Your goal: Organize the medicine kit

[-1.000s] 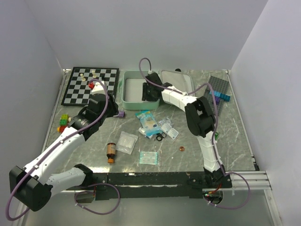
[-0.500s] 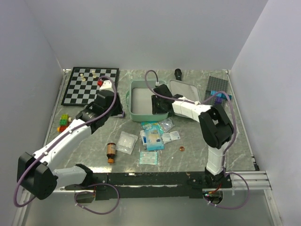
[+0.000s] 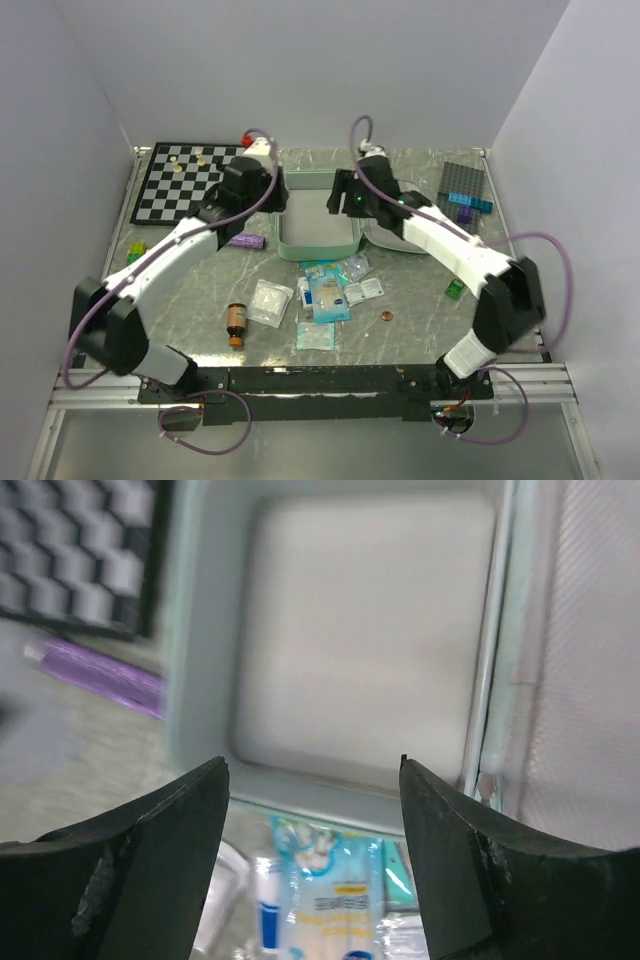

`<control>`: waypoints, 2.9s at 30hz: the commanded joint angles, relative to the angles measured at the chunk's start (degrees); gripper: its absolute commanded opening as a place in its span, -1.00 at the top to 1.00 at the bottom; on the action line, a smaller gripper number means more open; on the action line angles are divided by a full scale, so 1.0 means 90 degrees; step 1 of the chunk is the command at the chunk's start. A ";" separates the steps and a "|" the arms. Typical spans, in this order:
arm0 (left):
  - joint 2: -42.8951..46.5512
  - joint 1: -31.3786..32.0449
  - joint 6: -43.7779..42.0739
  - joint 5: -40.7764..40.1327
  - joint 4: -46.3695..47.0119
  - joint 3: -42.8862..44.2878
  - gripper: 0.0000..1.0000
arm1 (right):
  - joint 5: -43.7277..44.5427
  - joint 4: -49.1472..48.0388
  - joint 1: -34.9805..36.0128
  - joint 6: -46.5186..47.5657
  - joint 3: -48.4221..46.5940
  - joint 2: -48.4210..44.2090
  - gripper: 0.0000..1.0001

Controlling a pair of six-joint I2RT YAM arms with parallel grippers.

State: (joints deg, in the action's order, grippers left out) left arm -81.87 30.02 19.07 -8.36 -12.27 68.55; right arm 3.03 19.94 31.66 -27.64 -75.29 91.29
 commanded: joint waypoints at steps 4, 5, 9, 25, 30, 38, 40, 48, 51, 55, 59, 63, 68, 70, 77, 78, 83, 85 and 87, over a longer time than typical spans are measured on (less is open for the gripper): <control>-0.1264 0.0014 -0.2965 0.2422 0.1517 0.0519 0.83 | 0.0766 0.0078 -0.0041 -0.0406 0.1215 -0.2162 -0.54; -0.1343 0.0033 -0.3307 0.2510 0.1829 0.0353 0.87 | 0.0844 0.0118 -0.0041 -0.0338 0.1420 -0.2435 -0.54; -0.1907 0.0034 -0.4392 0.2852 0.2234 0.0516 0.99 | 0.1001 0.0313 -0.0041 -0.0171 0.2113 -0.3461 -0.56; -0.5102 0.0463 -0.6864 0.1271 0.0943 0.3339 0.99 | 0.0621 0.0840 -0.0041 -0.0240 0.3453 -0.4771 -0.59; -0.5415 0.0590 -0.7177 0.0949 0.1479 0.3447 0.95 | 0.0708 0.0957 -0.0041 -0.0220 0.3619 -0.4986 -0.61; -0.5786 0.0658 -0.6895 0.0949 0.1646 0.3896 0.30 | 0.0875 0.1134 -0.0041 -0.0230 0.3746 -0.5094 -0.63; -0.5767 0.0707 -0.6855 0.0948 0.1715 0.3897 0.01 | 0.0894 0.1153 -0.0051 -0.0230 0.3736 -0.5045 -0.64; -0.5017 0.0873 -0.6485 0.0178 0.1881 0.3682 -0.95 | 0.0836 0.1124 -0.0051 -0.0142 0.3610 -0.5055 -0.65; -0.4432 0.0932 -0.6056 0.0011 0.2027 0.3351 -0.93 | 0.0797 0.1163 -0.0051 -0.0142 0.3561 -0.5084 -0.65; -0.3387 0.0922 -0.4634 -0.0280 0.2466 0.2415 -0.96 | 0.0748 0.1153 -0.0051 -0.0152 0.3551 -0.5191 -0.65; -0.3228 0.0835 -0.2526 -0.0808 0.1417 0.2635 -0.33 | 0.0670 0.1026 -0.0051 -0.0220 0.3677 -0.5279 -0.65; -0.3725 0.0571 -0.0423 -0.0664 -0.0079 0.3359 -0.15 | 0.0543 0.0997 -0.0051 -0.0347 0.3726 -0.5260 -0.65; -0.3843 0.0249 0.0906 -0.0020 0.0191 0.2882 -0.22 | 0.0425 0.0948 -0.0051 -0.0406 0.3756 -0.5289 -0.65; -0.3940 0.0180 0.1259 0.0127 0.0289 0.2764 -0.17 | 0.0435 0.0938 -0.0051 -0.0415 0.3795 -0.5309 -0.65; -0.4428 0.0053 0.1748 0.0567 0.0573 0.2861 -0.13 | 0.0406 0.0870 -0.0051 -0.0435 0.3844 -0.5202 -0.65; -0.4536 0.0063 0.1777 0.0626 0.0544 0.2958 -0.11 | 0.0396 0.0851 -0.0051 -0.0435 0.3853 -0.5201 -0.65; -0.5005 0.0024 0.1856 0.0636 0.0553 0.3300 -0.06 | 0.0415 0.0850 -0.0051 -0.0386 0.3795 -0.5114 -0.65; -0.5122 -0.0005 0.1797 0.0616 0.0621 0.3379 -0.06 | 0.0435 0.0850 -0.0051 -0.0347 0.3785 -0.5114 -0.65; -0.5220 -0.0044 0.1807 0.0587 0.0699 0.3428 -0.06 | 0.0464 0.0850 -0.0051 -0.0318 0.3804 -0.5094 -0.66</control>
State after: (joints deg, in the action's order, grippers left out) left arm -127.55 30.26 34.00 -3.77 -9.06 96.36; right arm 6.61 29.58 31.46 -30.81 -40.82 45.34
